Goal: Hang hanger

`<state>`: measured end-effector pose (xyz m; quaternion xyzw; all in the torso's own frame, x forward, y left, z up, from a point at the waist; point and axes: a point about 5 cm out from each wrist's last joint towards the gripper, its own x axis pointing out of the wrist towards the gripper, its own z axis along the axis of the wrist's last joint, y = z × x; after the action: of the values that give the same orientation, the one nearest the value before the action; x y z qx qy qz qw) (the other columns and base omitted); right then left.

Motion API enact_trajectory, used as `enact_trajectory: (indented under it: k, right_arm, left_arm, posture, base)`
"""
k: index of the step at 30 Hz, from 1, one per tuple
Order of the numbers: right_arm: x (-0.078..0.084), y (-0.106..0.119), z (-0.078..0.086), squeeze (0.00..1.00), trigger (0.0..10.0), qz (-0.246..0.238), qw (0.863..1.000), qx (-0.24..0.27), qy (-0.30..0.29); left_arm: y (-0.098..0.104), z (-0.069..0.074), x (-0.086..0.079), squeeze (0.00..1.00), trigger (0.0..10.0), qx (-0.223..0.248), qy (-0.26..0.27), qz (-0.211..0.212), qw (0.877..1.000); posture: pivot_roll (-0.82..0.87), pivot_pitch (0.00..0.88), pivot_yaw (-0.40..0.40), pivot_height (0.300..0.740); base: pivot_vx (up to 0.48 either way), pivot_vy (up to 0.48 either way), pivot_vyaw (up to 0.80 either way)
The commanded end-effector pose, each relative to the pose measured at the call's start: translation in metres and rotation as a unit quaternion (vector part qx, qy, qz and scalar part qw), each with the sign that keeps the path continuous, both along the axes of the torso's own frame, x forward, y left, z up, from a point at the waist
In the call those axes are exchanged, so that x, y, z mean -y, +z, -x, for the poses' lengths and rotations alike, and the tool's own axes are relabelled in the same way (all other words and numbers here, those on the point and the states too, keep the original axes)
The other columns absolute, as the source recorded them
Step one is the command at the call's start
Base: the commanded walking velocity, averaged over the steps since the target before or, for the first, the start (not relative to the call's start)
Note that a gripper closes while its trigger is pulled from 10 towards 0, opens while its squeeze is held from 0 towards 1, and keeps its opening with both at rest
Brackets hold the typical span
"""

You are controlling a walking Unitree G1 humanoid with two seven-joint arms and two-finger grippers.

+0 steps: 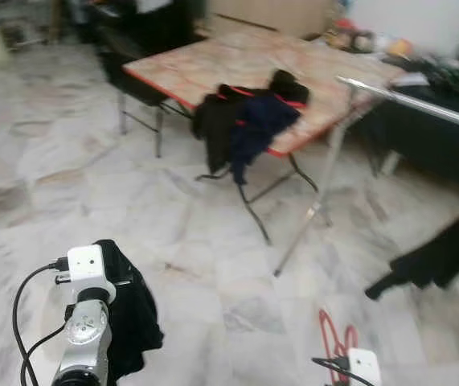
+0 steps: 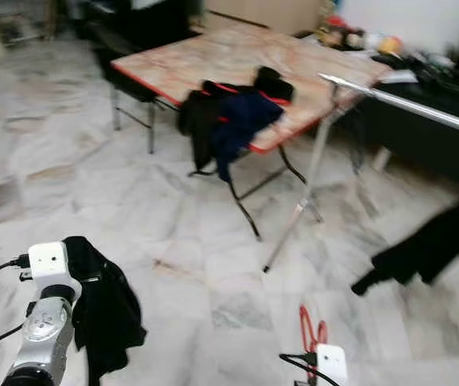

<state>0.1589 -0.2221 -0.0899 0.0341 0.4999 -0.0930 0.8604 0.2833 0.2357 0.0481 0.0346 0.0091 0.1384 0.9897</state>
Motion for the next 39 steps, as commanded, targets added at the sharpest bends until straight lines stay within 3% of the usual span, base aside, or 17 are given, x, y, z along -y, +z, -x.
enact_trajectory:
  k: [1, 10, 26, 35, 39]
  right_arm:
    - [-0.005, 0.002, -0.006, 0.00, 10.0, -0.010, 1.000, 0.013, -0.002]
    - [-0.004, 0.002, -0.006, 0.00, 10.0, -0.012, 1.000, 0.016, -0.001]
    - [-0.006, 0.001, -0.004, 0.00, 10.0, -0.017, 1.000, 0.013, 0.005]
    - [-0.008, -0.001, -0.002, 0.00, 10.0, -0.028, 0.999, 0.012, -0.008]
    - [-0.009, -0.001, -0.001, 0.00, 10.0, -0.035, 0.999, 0.018, -0.018]
  left_arm:
    - [0.000, 0.000, -0.002, 0.00, 10.0, -0.005, 0.017, 0.011, 1.000]
    - [-0.009, 0.003, 0.000, 0.00, 10.0, -0.035, 0.025, 0.007, 0.999]
    - [-0.007, 0.007, 0.000, 0.00, 10.0, -0.028, 0.026, 0.008, 0.999]
    - [0.002, 0.007, -0.002, 0.00, 10.0, -0.006, 0.024, -0.003, 1.000]
    - [0.020, 0.007, -0.002, 0.00, 10.0, 0.039, 0.018, -0.037, 0.998]
  posture:
    - [-0.08, 0.000, -0.068, 0.740]
    - [-0.06, 0.000, -0.080, 0.740]
    - [-0.06, 0.000, -0.074, 0.740]
    - [-0.06, 0.000, -0.067, 0.740]
    - [-0.06, 0.000, -0.062, 0.740]
  base:
    - [0.000, 0.000, 0.80]
    - [0.000, 0.000, 0.80]
    - [0.000, 0.000, 0.80]
    - [0.000, 0.000, 0.33]
    - [0.000, 0.000, 0.00]
